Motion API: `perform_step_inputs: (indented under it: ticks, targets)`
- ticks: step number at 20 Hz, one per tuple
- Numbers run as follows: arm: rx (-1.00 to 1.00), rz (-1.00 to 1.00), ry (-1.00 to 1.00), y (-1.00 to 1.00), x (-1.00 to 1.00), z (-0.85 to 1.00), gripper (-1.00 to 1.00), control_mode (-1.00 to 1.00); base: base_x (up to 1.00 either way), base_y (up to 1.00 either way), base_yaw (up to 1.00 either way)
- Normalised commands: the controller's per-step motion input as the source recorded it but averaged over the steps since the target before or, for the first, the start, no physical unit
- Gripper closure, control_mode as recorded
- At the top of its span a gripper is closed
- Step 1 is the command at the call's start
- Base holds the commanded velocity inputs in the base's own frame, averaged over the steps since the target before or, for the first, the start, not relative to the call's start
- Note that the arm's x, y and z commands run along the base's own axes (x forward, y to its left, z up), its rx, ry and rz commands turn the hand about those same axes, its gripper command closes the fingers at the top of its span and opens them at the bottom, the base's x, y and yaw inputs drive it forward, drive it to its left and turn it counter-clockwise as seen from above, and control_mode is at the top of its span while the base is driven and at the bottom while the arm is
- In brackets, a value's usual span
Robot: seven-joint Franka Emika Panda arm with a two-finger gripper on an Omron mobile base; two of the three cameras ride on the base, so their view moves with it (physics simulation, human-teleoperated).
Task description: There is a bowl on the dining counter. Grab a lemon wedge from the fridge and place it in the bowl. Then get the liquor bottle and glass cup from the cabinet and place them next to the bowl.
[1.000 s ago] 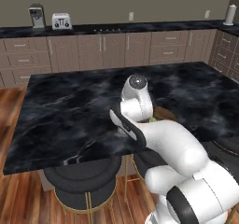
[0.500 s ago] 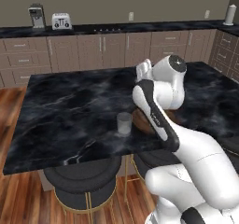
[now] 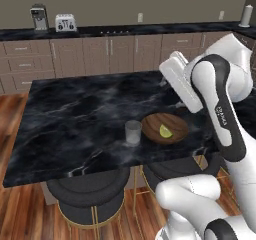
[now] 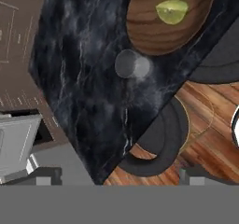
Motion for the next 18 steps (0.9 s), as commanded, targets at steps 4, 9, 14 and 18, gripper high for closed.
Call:
perform_step_inputs:
  ticks: [4,9,14,18]
  targets:
    - [-0.44,0.60,-0.11,-0.15,-1.00,0.14,-1.00,-1.00,0.00,0.00,0.00]
    - [-0.51,0.49,-0.21,-0.26,-0.98,-0.02,-1.00,-1.00,0.00,0.00,0.00]
    - [-0.30,0.27,-0.18,-0.30,-0.67,-0.32,-1.00,-1.00,0.00,0.00,0.00]
    - [-0.09,0.04,0.01,-0.09,-0.09,-0.41,-1.00,-1.00,0.00,0.00,0.00]
